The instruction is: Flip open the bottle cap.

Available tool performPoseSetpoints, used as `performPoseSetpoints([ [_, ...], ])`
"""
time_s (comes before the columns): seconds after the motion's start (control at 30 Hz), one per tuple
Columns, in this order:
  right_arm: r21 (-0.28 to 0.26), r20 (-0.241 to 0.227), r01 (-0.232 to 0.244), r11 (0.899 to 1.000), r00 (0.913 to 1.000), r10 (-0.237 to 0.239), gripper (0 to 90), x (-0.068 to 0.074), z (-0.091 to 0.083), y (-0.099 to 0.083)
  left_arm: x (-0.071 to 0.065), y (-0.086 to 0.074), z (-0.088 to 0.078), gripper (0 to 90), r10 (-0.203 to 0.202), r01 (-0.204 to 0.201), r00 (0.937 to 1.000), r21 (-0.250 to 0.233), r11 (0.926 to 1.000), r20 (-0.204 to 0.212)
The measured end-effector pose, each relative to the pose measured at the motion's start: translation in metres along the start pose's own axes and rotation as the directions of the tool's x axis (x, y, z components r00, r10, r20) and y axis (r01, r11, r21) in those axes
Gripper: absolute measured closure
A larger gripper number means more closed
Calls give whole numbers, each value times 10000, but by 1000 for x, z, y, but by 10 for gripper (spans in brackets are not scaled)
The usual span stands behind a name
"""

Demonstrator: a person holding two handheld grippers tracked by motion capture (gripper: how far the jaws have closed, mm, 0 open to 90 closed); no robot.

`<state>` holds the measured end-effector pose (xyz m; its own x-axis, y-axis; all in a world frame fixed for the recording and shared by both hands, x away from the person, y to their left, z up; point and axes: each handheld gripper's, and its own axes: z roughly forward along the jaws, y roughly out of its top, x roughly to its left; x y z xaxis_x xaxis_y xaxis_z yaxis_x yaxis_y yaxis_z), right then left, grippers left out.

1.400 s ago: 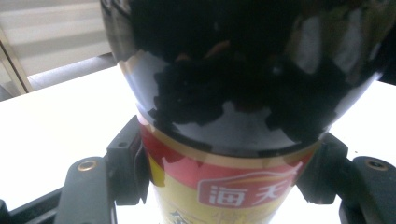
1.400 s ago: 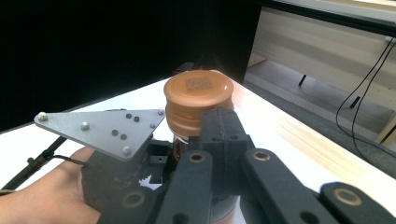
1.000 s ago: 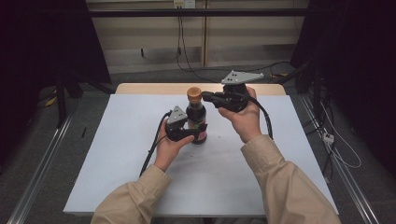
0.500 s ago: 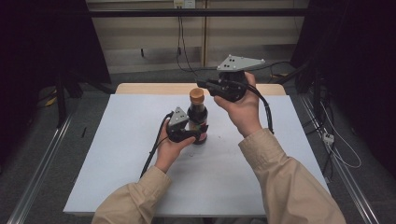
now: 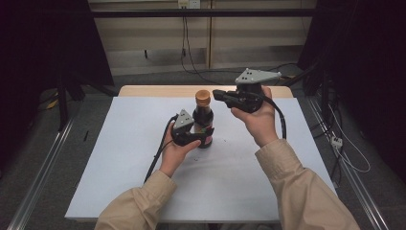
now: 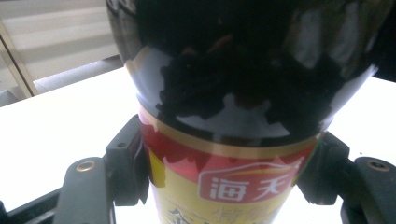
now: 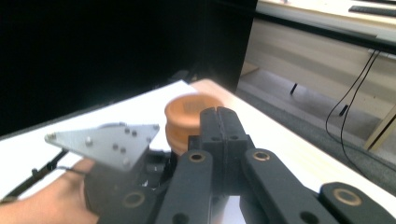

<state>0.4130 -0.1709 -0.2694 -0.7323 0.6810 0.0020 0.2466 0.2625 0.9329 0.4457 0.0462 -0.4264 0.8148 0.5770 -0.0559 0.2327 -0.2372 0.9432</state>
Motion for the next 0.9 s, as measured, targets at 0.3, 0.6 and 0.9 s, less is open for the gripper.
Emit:
performPoseSetpoints([
  [0.3, 545, -173, -35, 9985, 9998, 44, 900, 1, 9, -12, 0, 0, 0, 307, -25, 25, 10000, -14, 10000, 0],
  [0.6, 606, -298, -80, 9981, 9995, 98, 900, 0, 14, -11, 1, 0, 0, 306, 62, -62, 10000, 54, 10000, 22],
  [0.9, 760, -374, -12, 9971, 9993, 40, 900, 0, 15, -6, 1, 0, 0, 307, -43, 43, 10000, -25, 10000, 35],
])
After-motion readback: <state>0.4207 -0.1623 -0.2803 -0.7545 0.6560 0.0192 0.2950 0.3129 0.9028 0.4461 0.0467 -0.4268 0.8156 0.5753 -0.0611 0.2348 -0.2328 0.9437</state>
